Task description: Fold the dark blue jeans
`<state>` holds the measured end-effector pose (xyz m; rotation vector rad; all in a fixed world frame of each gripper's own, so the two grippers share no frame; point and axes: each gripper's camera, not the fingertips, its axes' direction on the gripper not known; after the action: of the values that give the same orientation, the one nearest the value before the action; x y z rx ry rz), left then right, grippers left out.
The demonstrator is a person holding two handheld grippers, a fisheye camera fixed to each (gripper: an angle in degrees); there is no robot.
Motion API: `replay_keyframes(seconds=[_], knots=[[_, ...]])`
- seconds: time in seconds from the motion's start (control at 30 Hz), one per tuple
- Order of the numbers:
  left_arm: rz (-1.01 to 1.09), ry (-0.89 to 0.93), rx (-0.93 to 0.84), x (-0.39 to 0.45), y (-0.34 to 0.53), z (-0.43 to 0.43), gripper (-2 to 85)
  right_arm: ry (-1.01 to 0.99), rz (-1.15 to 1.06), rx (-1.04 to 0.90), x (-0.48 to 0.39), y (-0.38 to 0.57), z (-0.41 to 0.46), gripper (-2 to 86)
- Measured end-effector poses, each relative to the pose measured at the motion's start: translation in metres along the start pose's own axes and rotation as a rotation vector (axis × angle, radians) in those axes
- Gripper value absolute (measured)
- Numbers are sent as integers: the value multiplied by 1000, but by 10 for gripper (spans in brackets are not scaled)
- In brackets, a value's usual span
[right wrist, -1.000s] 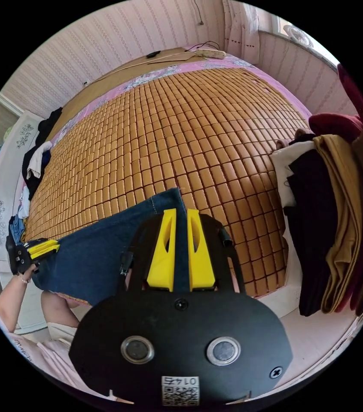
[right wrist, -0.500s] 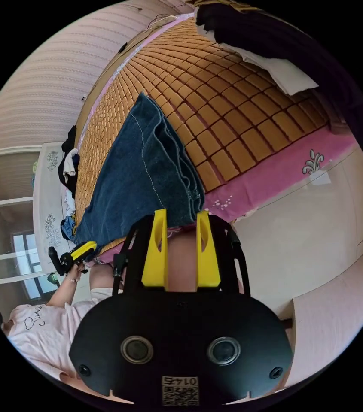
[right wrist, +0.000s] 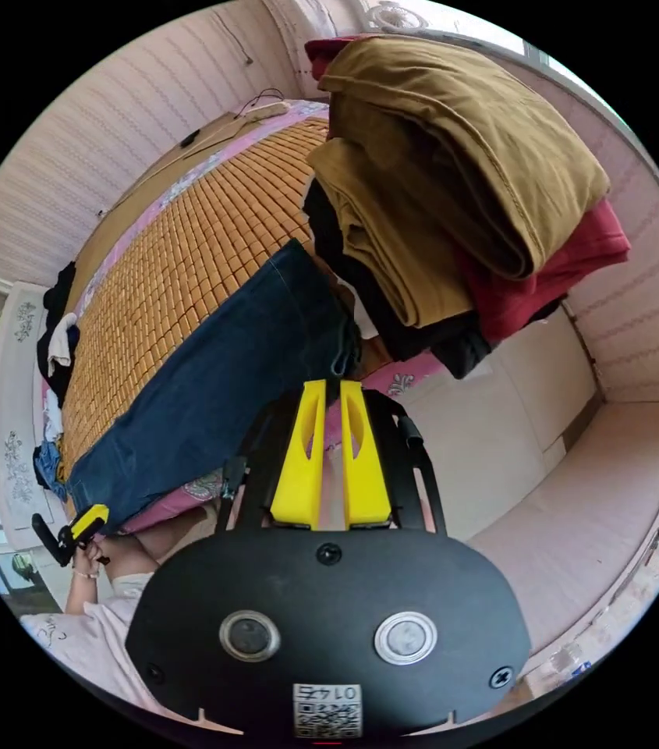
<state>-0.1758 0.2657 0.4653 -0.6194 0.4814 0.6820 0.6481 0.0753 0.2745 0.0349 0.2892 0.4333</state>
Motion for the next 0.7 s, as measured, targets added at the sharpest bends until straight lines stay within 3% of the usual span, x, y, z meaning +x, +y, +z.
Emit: replay_keyframes(seconds=[0.1,0.3,0.47,0.57,0.7], knots=[[-69,-16,108,-39,47,-58,68,89,-221,38,-83,-2,-18,28],[-358,-215,298,-132,164,-164,128,-229,-958,-37,-373,4,-8,70],[-484,-297,356,-189,247,-220,151,-461,-1523,-254,-657,69,17,115],[-501,-374,409,-213,275,-241,161,-340,-1728,-263,-780,112,30,144],[-507,-357,423,-253,290,-253,172,-265,-1736,-256,-882,131,52,183]])
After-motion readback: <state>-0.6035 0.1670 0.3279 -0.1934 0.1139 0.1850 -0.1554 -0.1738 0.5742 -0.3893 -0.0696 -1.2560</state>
